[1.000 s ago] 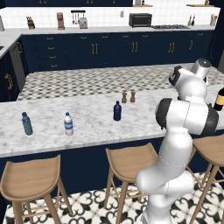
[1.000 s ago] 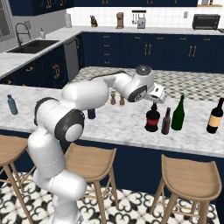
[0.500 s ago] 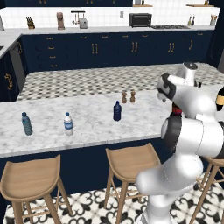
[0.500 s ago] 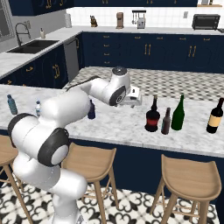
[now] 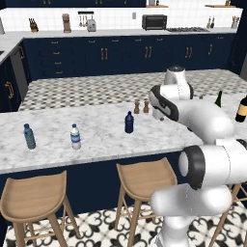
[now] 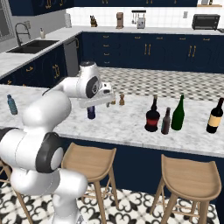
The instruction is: Move the plastic bottles in the middle to the plastics group, and the glass bottles in the middle to the glass group.
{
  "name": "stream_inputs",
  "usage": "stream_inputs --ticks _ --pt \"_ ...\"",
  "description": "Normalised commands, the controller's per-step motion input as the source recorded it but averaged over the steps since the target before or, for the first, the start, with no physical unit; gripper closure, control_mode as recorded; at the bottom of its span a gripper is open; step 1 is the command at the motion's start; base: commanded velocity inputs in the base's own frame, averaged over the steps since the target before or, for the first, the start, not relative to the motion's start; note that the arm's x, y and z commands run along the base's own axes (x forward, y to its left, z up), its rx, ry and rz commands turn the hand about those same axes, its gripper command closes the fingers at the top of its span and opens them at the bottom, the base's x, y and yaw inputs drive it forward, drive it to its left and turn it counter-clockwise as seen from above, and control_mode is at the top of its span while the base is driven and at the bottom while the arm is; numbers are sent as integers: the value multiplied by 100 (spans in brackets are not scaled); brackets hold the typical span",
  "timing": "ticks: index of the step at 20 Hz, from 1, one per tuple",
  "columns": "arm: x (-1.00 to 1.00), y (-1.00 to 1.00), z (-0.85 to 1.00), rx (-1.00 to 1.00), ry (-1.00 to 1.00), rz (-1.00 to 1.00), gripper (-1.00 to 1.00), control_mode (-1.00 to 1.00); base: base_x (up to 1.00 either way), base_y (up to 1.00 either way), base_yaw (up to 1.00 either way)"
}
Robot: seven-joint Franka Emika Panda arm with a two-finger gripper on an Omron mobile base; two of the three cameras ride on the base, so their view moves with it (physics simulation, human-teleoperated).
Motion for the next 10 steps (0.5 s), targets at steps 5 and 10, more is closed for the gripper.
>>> stream_inputs --ticks 5,10 --pt "4 100 -5 -1 3 22 -100 -100 0 0 0" --pt "41 100 -22 9 -4 16 -100 -100 0 0 0"
